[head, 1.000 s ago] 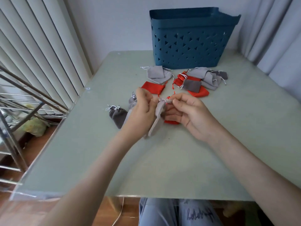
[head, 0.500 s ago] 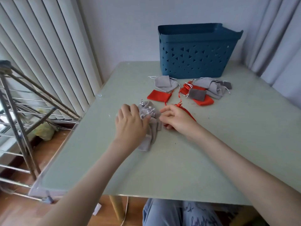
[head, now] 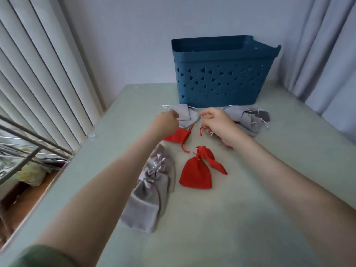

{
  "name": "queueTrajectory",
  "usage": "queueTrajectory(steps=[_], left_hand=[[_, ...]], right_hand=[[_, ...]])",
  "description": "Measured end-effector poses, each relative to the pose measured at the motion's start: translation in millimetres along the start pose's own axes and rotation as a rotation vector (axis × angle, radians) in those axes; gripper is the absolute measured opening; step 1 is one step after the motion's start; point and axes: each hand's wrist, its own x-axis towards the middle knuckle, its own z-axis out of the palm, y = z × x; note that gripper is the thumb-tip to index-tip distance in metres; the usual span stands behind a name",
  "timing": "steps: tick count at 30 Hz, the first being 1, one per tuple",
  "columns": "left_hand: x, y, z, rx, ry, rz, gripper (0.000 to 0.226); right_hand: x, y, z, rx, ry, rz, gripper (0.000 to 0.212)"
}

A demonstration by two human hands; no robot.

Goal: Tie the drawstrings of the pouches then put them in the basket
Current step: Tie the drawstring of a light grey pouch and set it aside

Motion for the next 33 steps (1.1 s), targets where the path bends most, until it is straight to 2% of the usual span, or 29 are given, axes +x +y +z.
queueTrajectory(steps=[3, 6, 7, 10, 13, 15, 17, 18, 20, 22, 25, 28, 31, 33], left_hand=[[23.5, -0.8, 4.7, 0.001, -0.105, -0.073, 0.04], [48.5, -1.3, 12.2, 0.01, -0.166, -0.129, 0.038], [53.2, -1.3, 13.4, 0.006, -0.173, -0.137, 0.038], [60.7, 0.3, 19.0, -0.021, -0.125, -0.136, 0.037], [63.2, -0.9, 20.9, -0.124, -0.032, -0.157, 0.033], [61.1, -0.6, 15.3, -0.311, 0.083, -0.244, 0.034], [49.3, 5.9, 2.8, -0.521, 0.172, -0.302, 0.038], [41.1, 9.7, -3.7, -0.604, 0.153, -0.298, 0.041], [17.9, 16.4, -18.9, -0.677, 0.071, -0.274, 0.047], [-6.1, 19.9, -29.1, -0.88, -0.085, -0.287, 0.051], [-45.6, 15.2, -24.6, -1.12, -0.181, -0.235, 0.051], [-82.3, 0.1, -3.2, -1.241, -0.165, -0.233, 0.047], [-114.0, -14.1, 18.7, -1.168, -0.028, -0.194, 0.032], [-133.9, -18.3, 25.9, -1.029, 0.107, -0.175, 0.028]], right_hand=[[42.4, 0.1, 18.0, -0.057, -0.026, 0.024, 0.029], [81.0, 5.5, 43.2, -0.059, -0.073, 0.131, 0.007], [90.1, 9.3, 51.0, -0.033, -0.072, 0.171, 0.007], [109.3, 16.0, 62.8, -0.014, -0.021, 0.249, 0.024], [113.9, 13.2, 58.0, 0.026, -0.088, 0.253, 0.005], [106.4, 8.0, 50.2, 0.091, -0.093, 0.199, 0.02], [88.3, 0.4, 38.1, 0.195, -0.077, 0.123, 0.017], [76.6, -4.3, 31.5, 0.273, -0.088, 0.087, 0.014], [43.4, -14.4, 14.9, 0.455, -0.144, 0.014, 0.013], [5.2, -22.4, 1.4, 0.575, -0.196, -0.058, 0.015], [-55.0, -24.9, -8.3, 0.666, -0.278, -0.073, 0.028], [-106.6, -21.7, -12.6, 0.657, -0.397, -0.054, 0.042], [-143.0, -12.6, -15.3, 0.472, -0.504, -0.057, 0.042], [-158.8, -9.2, -14.8, 0.397, -0.476, -0.057, 0.03]])
